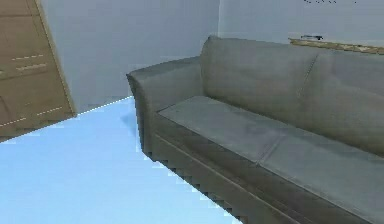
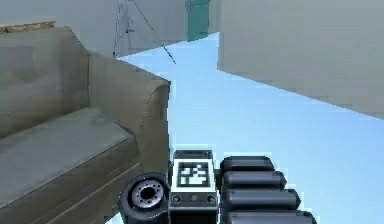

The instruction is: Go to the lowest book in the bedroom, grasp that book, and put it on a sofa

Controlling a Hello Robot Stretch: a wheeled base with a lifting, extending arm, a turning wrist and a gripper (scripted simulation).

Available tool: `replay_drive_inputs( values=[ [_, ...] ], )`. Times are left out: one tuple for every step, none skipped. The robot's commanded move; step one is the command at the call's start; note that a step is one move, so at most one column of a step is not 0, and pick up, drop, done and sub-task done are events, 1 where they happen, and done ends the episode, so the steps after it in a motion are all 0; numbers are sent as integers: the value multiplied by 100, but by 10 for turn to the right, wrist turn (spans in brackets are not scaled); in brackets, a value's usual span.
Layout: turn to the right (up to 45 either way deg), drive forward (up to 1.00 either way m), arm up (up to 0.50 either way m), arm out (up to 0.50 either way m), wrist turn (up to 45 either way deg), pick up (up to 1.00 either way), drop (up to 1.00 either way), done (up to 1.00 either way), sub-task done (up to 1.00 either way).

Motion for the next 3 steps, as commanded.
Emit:
replay_drive_inputs(
  values=[
    [0, 55, 0, 0, 0, 0, 0, 0, 0],
    [-30, 0, 0, 0, 0, 0, 0, 0, 0],
    [60, 0, 0, 0, 0, 0, 0, 0, 0]
  ],
)
